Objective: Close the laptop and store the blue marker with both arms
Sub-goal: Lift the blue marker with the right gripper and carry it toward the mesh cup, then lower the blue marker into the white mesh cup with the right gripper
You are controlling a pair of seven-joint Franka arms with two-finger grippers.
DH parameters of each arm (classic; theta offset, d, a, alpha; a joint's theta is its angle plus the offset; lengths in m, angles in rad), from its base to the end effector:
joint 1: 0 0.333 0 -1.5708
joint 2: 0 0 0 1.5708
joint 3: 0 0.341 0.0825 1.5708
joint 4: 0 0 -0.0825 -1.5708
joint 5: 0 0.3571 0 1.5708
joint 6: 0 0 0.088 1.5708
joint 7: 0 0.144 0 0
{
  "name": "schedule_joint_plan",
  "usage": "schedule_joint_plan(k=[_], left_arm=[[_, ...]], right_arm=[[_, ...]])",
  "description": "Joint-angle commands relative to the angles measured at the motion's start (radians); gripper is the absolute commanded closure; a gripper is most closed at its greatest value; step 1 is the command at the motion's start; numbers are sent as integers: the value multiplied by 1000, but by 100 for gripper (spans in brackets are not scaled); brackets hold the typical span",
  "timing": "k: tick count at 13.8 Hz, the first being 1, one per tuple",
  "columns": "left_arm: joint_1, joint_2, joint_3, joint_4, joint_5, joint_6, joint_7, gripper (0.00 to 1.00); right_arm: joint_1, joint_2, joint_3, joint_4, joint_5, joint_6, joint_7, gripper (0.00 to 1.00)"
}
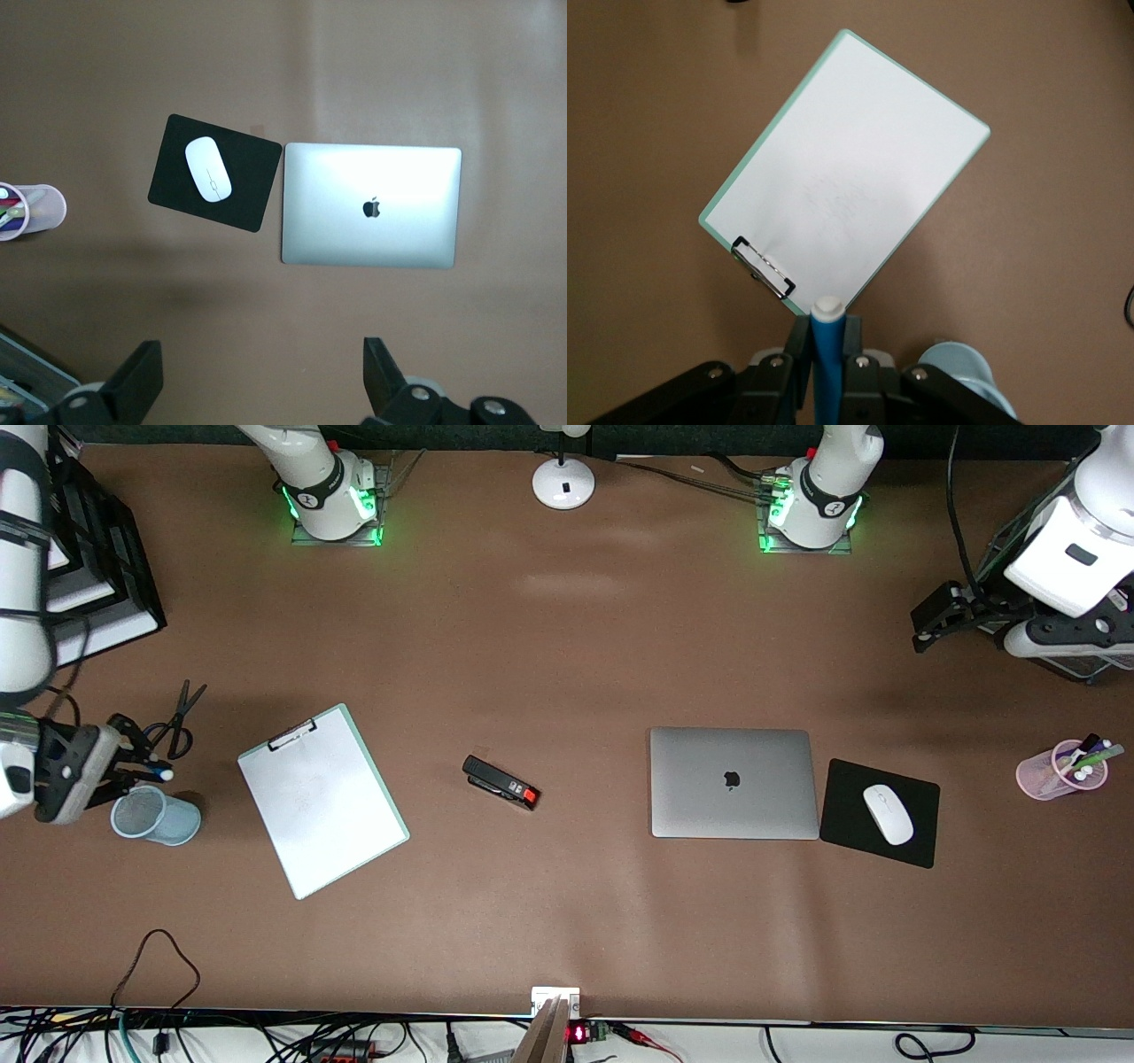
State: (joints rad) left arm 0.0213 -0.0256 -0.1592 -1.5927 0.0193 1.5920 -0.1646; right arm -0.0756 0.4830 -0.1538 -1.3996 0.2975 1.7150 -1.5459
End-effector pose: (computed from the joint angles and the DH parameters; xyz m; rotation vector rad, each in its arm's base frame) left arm 0.5175 -0.0702 0.6179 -3.1216 -0.0414 -0.0434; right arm 0.6552 -0.0960 0.4147 -2.3244 -1.6969 -0.0978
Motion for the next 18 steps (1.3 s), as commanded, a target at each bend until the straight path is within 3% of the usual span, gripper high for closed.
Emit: schedule_joint_plan(k=[1, 9, 15, 18], left_arm=[[-3, -59, 17, -61, -19, 2, 50, 0], [-3, -60, 10, -58, -44, -3, 48, 0], [-3, -59, 10, -53, -42, -6, 49, 0], [-3, -48, 10, -52, -42, 2, 42, 0]], right_arm=[[-39, 5, 5, 31, 72, -69, -205, 97], [-182, 51, 8, 30, 349, -98, -574, 97], [-214, 109, 13, 42, 443, -92, -667, 97], [-228, 167, 13, 112, 450, -94, -672, 97]])
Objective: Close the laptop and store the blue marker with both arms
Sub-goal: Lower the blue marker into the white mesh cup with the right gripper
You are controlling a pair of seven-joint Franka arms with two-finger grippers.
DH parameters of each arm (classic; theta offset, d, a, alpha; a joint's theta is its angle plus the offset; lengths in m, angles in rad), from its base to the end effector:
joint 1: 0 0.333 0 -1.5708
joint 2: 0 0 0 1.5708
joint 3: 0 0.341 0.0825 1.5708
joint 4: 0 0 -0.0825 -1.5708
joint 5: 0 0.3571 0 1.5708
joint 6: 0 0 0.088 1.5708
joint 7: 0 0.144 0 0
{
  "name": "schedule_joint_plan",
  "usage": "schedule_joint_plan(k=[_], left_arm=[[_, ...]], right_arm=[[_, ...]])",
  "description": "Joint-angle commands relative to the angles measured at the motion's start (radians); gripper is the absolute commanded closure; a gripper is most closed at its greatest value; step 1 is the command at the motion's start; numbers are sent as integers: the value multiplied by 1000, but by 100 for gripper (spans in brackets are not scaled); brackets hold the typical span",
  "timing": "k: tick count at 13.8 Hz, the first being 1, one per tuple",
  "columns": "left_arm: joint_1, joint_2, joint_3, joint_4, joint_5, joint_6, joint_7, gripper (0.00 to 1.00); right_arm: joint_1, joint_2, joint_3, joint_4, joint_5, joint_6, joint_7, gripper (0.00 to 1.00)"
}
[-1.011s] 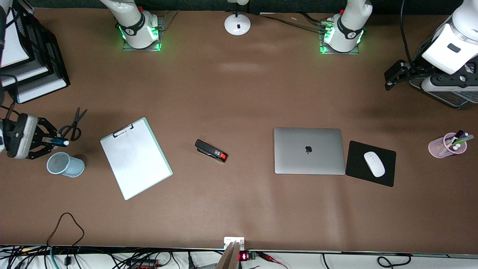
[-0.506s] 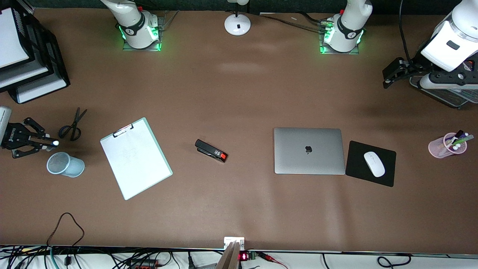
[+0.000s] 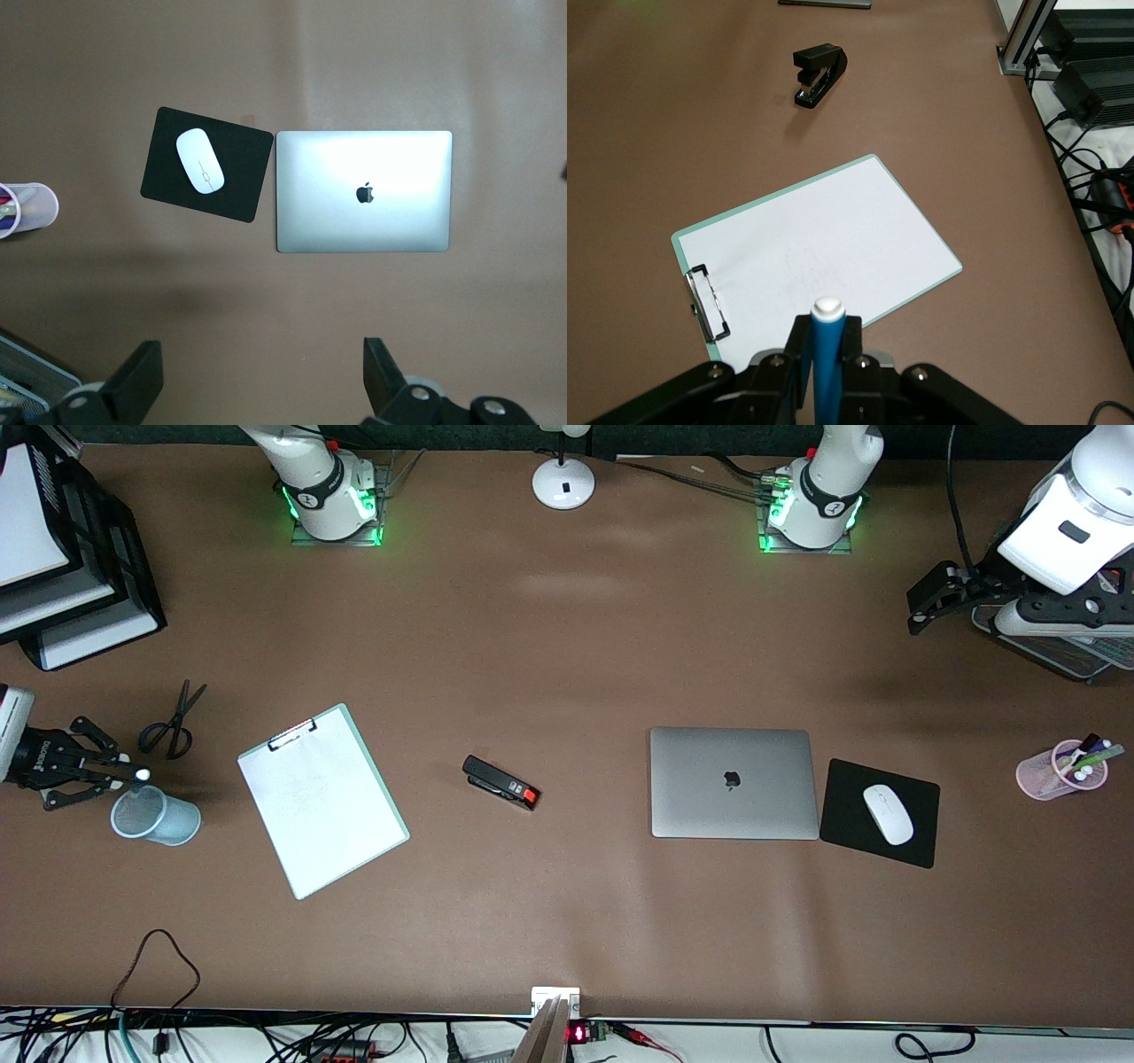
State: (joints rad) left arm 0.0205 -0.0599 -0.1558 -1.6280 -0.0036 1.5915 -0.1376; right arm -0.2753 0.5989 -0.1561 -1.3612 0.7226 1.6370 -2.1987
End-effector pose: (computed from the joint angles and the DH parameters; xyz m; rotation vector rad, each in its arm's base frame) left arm 0.5053 -0.0718 0.6195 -3.1388 -0.0039 -0.0365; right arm 0.6557 -0.1775 0.3720 -1.8028 -1.8803 -0.7038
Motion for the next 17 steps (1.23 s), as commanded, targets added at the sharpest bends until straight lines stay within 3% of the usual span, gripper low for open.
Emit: schedule_joint_plan(k=[1, 11, 17], left_arm=[[-2, -14, 7, -18, -19, 1, 15, 0], [-2, -20, 12, -15, -19, -8, 22, 0], [-2, -21, 13, -7, -19, -24, 21, 0]], right_arm=[[-33, 74, 16, 95, 26, -14, -22, 97], [-104, 165, 16, 108, 211, -8, -32, 97], [-128, 202, 16, 108, 212, -8, -32, 97]])
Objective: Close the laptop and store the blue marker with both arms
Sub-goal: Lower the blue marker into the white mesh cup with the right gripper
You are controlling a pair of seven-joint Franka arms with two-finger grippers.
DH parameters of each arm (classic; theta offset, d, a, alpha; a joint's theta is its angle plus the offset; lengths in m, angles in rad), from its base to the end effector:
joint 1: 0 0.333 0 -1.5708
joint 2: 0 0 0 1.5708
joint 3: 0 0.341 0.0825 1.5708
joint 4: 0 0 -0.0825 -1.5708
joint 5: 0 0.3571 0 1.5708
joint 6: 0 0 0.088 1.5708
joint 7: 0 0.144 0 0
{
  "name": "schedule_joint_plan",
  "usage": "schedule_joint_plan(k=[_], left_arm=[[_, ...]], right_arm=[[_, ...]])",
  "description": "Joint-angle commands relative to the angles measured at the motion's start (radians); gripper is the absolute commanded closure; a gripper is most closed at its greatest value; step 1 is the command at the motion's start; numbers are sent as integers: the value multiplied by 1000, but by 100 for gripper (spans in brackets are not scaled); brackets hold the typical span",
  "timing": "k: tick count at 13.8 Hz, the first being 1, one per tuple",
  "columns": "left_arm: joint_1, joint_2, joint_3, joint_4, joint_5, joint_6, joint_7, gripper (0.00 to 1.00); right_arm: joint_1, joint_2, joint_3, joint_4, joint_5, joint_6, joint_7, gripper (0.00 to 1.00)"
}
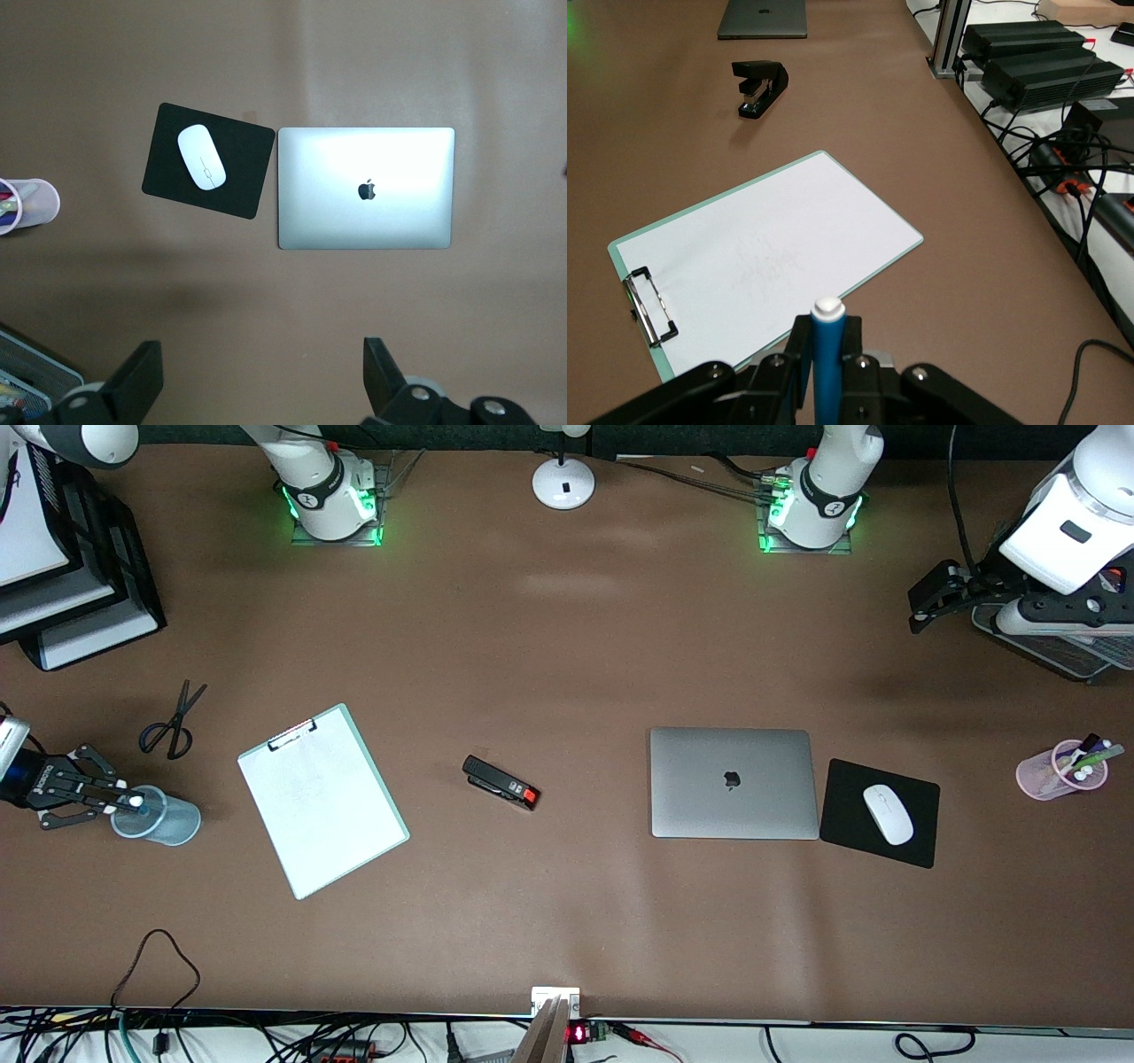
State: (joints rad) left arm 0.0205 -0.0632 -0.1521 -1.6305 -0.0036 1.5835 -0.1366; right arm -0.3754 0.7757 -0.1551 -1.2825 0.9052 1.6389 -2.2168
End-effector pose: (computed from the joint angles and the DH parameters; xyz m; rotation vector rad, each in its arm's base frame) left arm 0.5033 -0.0698 0.6193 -3.1376 -0.0082 -0.0253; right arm 0.6664 -0.2338 0.2962 -1.8541 -1.6380 -0.8830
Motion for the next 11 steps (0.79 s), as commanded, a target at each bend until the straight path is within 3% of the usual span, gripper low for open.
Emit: schedule_joint_plan(k=[1, 11], left_arm=[[-2, -18, 9, -5, -19, -17, 20, 0], [-2, -18, 9, 0, -18, -10, 23, 0]], right_arm=[[-34, 31, 16, 29, 29, -10, -12, 97], [-63, 74, 16, 29, 31, -10, -14, 97]])
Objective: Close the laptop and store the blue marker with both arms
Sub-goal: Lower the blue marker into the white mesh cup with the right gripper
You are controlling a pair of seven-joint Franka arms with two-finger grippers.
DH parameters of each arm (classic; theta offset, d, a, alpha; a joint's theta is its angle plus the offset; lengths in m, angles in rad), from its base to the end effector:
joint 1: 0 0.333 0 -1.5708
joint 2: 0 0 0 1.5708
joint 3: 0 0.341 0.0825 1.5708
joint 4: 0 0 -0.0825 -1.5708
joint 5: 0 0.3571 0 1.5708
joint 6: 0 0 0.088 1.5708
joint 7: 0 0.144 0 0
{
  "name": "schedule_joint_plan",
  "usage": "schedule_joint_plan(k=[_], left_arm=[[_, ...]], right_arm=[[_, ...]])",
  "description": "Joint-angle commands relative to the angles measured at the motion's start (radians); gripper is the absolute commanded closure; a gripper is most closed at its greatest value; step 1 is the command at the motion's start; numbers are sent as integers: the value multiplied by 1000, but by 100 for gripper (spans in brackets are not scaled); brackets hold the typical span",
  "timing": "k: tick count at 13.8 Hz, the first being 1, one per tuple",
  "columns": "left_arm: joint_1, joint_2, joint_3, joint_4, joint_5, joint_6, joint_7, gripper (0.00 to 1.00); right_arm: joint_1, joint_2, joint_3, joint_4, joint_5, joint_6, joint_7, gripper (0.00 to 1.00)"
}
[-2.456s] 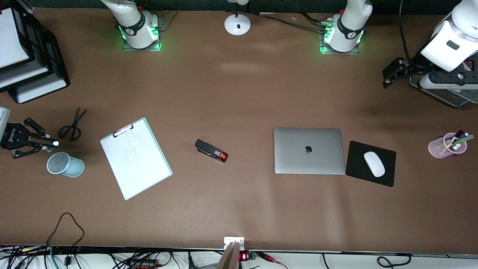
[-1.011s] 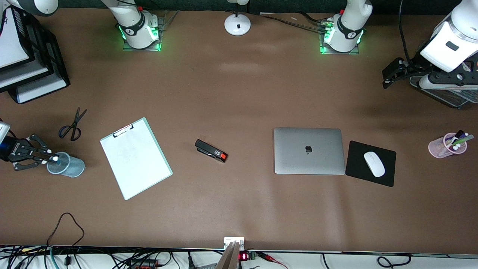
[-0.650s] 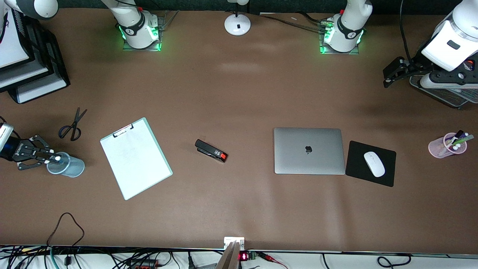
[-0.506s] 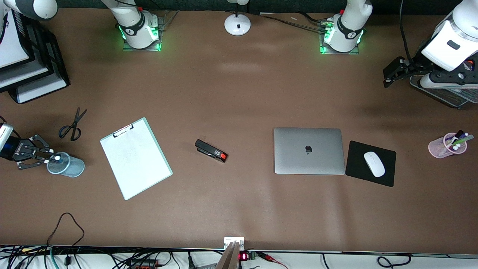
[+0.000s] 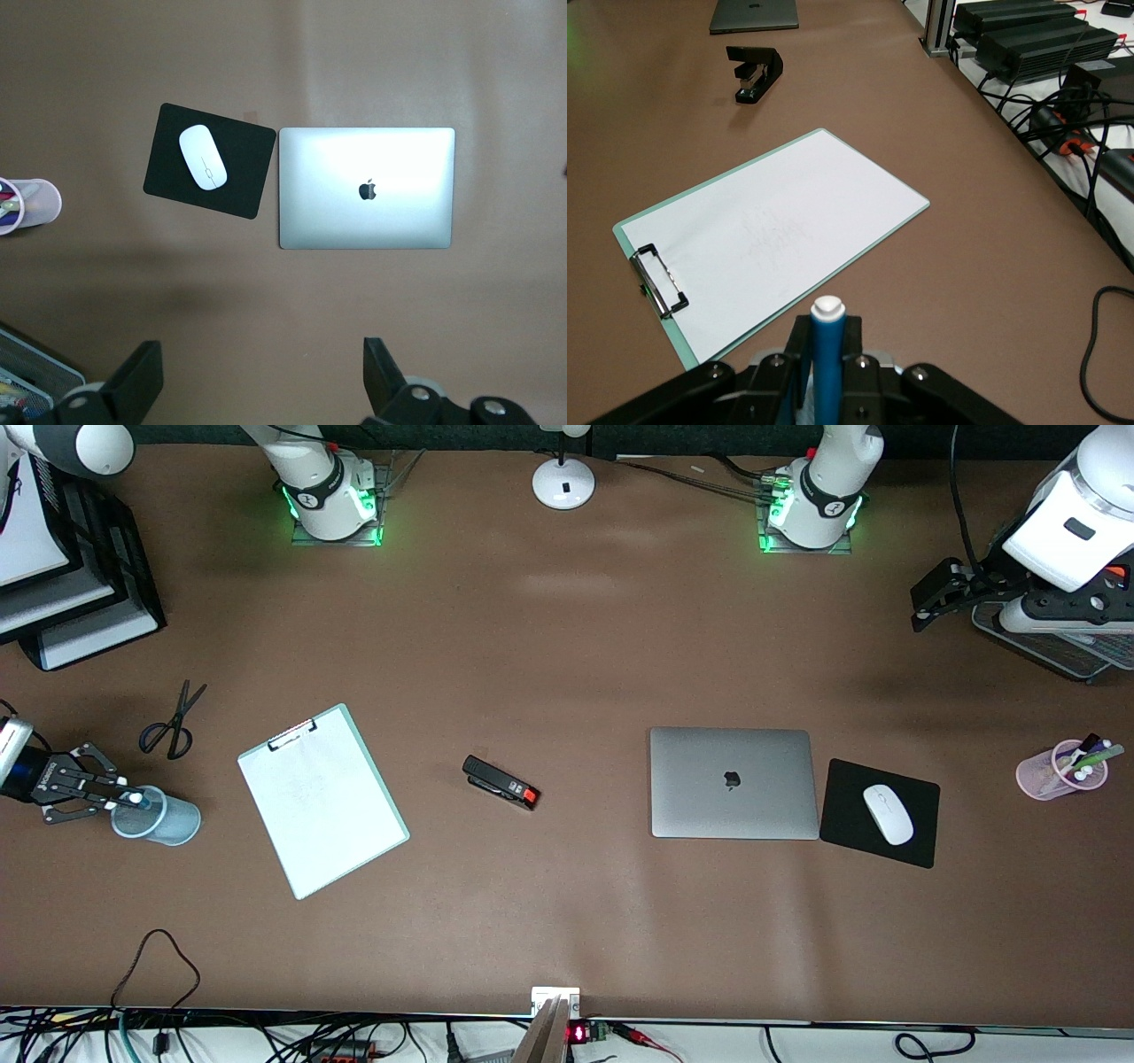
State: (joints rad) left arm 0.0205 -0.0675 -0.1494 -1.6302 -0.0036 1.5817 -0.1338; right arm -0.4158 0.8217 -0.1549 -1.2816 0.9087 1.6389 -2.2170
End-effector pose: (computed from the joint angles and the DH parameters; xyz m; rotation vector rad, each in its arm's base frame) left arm 0.5021 -0.0683 0.6215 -3.1374 -0.0081 -0.0297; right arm 0.6548 -0.2593 0.2644 -1.8864 -1.5664 -0.8711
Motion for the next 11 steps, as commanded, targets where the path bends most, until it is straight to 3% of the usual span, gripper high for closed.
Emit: schedule_joint_plan(k=[1, 7, 8, 10, 11], left_arm=[[-2, -14, 7, 0, -18, -9, 20, 0], [-2, -12, 8, 0, -19, -8, 20, 0], [-2, -12, 8, 0, -19, -8, 20, 0], [-1, -14, 8, 0, -19, -9, 20, 0], [-1, -14, 8, 0, -19, -9, 20, 0]], right_arm=[[-24, 33, 15, 28, 27, -10, -13, 97], [-29, 57, 15, 28, 35, -8, -9, 96], [-29, 57, 15, 28, 35, -10, 3, 80], [-32, 59, 15, 27, 39, -16, 10, 0], [-34, 57, 14, 25, 39, -17, 11, 0]])
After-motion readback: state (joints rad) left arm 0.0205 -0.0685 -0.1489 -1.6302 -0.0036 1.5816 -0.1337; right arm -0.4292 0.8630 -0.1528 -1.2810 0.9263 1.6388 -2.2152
